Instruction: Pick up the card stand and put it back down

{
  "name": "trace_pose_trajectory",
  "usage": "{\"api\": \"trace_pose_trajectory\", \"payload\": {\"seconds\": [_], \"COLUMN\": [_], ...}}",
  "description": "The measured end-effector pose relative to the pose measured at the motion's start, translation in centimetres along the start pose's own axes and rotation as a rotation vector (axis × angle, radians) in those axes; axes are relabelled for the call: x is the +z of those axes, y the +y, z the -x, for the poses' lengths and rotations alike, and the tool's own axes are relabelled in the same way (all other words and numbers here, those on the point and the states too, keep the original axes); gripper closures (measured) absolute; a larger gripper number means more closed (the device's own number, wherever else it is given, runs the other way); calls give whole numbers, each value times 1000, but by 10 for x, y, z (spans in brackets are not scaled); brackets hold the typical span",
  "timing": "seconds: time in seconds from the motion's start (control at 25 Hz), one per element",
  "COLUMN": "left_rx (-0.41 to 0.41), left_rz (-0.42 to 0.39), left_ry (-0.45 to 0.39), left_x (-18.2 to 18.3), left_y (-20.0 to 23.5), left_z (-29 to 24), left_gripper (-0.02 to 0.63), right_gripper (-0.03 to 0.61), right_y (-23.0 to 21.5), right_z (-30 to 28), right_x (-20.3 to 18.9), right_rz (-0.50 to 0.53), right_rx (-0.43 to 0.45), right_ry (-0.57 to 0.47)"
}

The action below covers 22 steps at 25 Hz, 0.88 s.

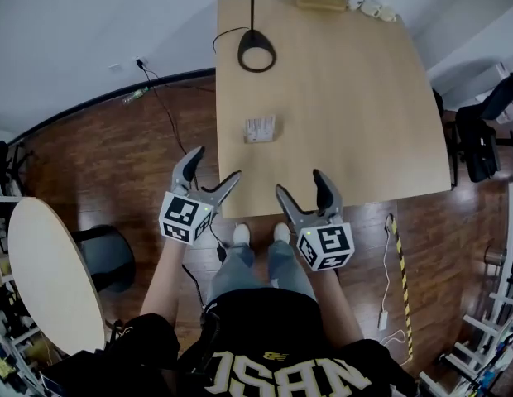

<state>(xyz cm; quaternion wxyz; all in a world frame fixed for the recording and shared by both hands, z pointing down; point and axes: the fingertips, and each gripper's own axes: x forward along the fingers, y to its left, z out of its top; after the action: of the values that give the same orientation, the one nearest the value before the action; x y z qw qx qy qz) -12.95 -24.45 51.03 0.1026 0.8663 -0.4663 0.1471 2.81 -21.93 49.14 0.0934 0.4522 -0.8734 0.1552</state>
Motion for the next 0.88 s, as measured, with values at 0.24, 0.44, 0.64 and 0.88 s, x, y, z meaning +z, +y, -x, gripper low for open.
{"api": "trace_pose_trajectory", "payload": {"seconds": [0.24, 0.44, 0.64, 0.88], "left_rx": [-214, -290, -293, -287], "left_rz": [28, 41, -1, -41], "left_ry": [29, 126, 231, 269], "left_x": [-54, -100, -134, -146], "left_y": [13, 20, 23, 24], "left_z": [-65, -132, -179, -200], "left_gripper": [8, 25, 172, 437], "right_gripper": [206, 206, 206, 206], "right_y": [-36, -58, -59, -54], "right_z": [-12, -15, -19, -16], "right_x": [-55, -82, -99, -109], "right_rz": [-35, -70, -72, -64], "right_rx": [-33, -55, -40, -27], "right_ry": [97, 126, 142, 145]}}
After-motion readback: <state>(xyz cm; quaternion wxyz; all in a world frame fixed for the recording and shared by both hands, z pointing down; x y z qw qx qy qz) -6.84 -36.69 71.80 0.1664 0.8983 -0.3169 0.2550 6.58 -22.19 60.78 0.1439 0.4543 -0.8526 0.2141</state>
